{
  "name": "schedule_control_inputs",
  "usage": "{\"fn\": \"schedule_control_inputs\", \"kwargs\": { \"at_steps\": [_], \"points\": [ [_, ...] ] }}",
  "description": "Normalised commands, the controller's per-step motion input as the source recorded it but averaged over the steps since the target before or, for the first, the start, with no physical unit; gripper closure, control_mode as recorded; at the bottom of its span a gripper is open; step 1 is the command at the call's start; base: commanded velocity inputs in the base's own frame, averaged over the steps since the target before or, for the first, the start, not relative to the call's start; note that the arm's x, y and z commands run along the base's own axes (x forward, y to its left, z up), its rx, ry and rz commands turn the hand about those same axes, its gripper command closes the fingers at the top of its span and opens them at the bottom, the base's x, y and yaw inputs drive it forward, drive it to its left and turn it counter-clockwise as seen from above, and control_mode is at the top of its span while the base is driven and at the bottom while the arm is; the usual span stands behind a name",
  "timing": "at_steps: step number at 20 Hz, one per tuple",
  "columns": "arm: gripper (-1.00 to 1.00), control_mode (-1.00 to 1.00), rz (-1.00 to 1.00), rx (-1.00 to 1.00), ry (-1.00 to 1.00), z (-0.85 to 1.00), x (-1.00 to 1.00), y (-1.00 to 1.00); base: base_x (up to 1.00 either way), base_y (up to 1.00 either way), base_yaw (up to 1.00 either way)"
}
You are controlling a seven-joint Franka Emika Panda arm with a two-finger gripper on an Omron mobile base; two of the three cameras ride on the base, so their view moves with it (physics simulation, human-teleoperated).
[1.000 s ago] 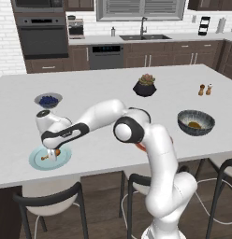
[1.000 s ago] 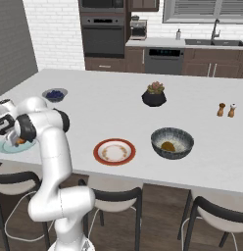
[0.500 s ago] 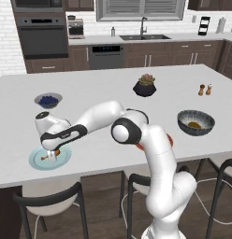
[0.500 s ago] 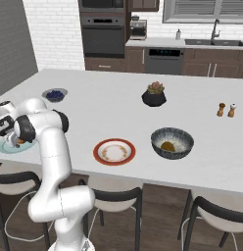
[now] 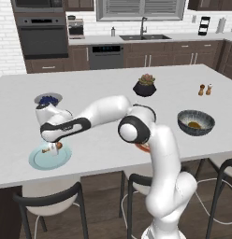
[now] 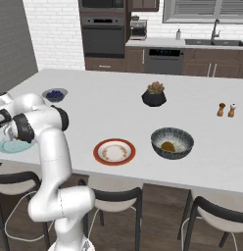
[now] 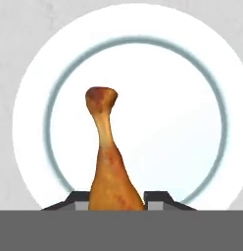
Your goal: Pick the chicken drumstick and avocado from their plates and place them in the bowl. Then put the bowl in the fridge.
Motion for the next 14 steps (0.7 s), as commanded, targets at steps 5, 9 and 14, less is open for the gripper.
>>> {"fn": "schedule_control_inputs", "kwargs": {
  "at_steps": [5, 9, 14],
  "points": [
    [1.0, -1.0, -0.1, 0.15, 0.0, 1.0, -0.36, -0.87, 0.0, 0.0, 0.0],
    [1.0, -1.0, -0.17, 0.15, -0.01, 0.76, -0.49, -1.0, 0.0, 0.0, 0.0],
    [1.0, -1.0, -0.28, 0.14, 0.0, 0.78, -0.57, -1.0, 0.0, 0.0, 0.0]
  ]
}}
